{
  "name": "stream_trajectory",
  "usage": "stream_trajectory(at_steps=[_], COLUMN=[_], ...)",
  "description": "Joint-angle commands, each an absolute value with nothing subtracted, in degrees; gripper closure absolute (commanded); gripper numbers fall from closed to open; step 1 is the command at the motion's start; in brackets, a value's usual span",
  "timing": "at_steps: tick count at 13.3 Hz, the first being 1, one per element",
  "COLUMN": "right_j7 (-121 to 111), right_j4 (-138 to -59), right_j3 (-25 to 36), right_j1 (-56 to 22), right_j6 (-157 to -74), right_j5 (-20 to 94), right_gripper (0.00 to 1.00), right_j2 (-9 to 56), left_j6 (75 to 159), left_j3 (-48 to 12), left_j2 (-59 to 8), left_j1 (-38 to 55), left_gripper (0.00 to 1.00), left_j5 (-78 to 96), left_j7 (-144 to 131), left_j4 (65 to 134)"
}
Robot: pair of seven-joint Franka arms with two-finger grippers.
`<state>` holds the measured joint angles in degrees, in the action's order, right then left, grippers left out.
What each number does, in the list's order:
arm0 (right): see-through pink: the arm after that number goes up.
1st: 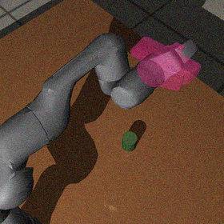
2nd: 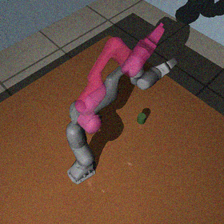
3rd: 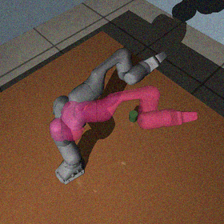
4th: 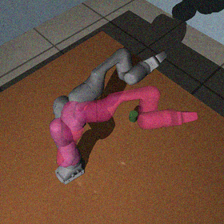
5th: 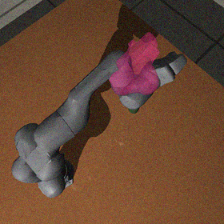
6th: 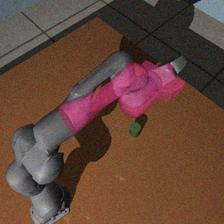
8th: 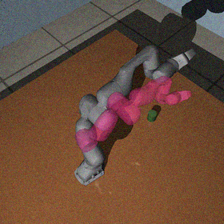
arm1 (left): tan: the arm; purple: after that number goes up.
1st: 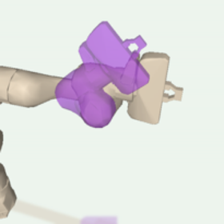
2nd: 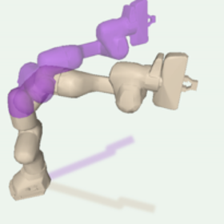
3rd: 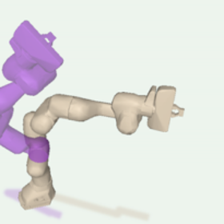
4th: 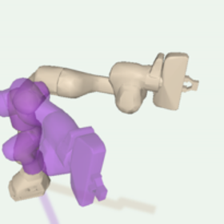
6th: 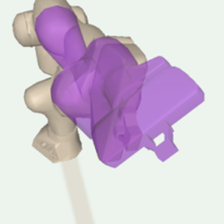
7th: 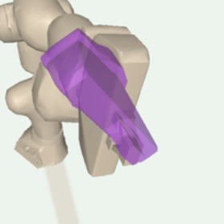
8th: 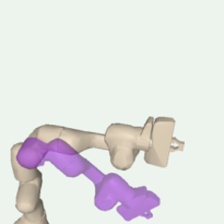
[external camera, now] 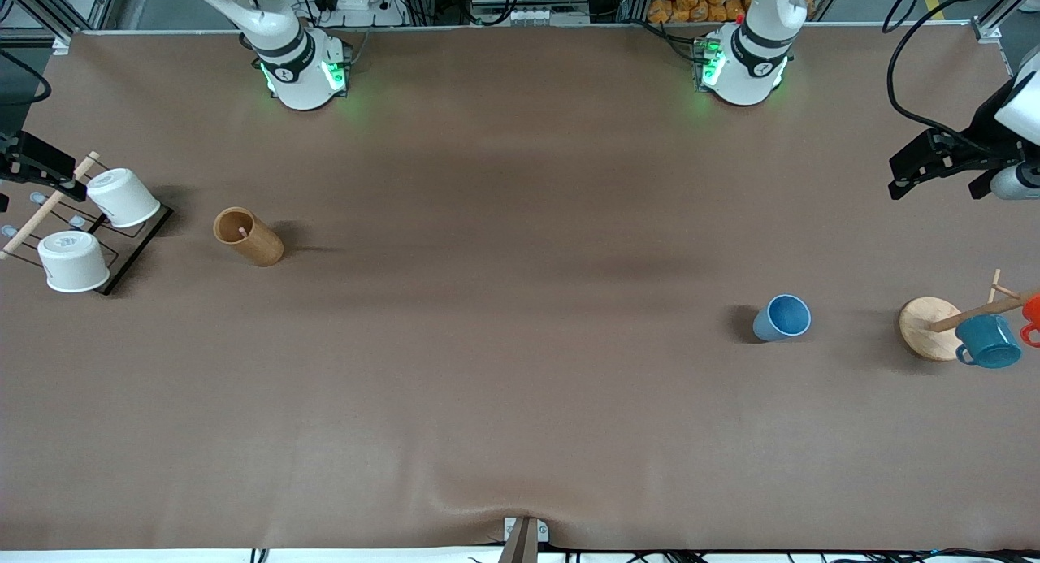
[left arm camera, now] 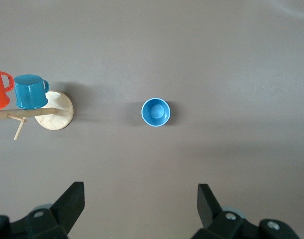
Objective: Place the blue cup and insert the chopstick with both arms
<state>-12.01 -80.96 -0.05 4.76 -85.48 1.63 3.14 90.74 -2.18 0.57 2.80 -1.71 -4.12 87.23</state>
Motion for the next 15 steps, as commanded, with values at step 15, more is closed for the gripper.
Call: stream_trajectory(at_steps=[15], right_j7=[-4.04], right_j4=[-90.69], right_j3=[-0.26], right_j1=[-0.69], right_j6=[-84.37], right_j5=[0.36], right_gripper=[0.00], right_j2=[13.88], left_j6=[112.54], left_j3=[-2.11], left_j2=[-0.44], left_j1=[0.70], left_gripper=[0.00], left_j5=[-0.35], left_j7=[-2.81], left_j4=[107.63])
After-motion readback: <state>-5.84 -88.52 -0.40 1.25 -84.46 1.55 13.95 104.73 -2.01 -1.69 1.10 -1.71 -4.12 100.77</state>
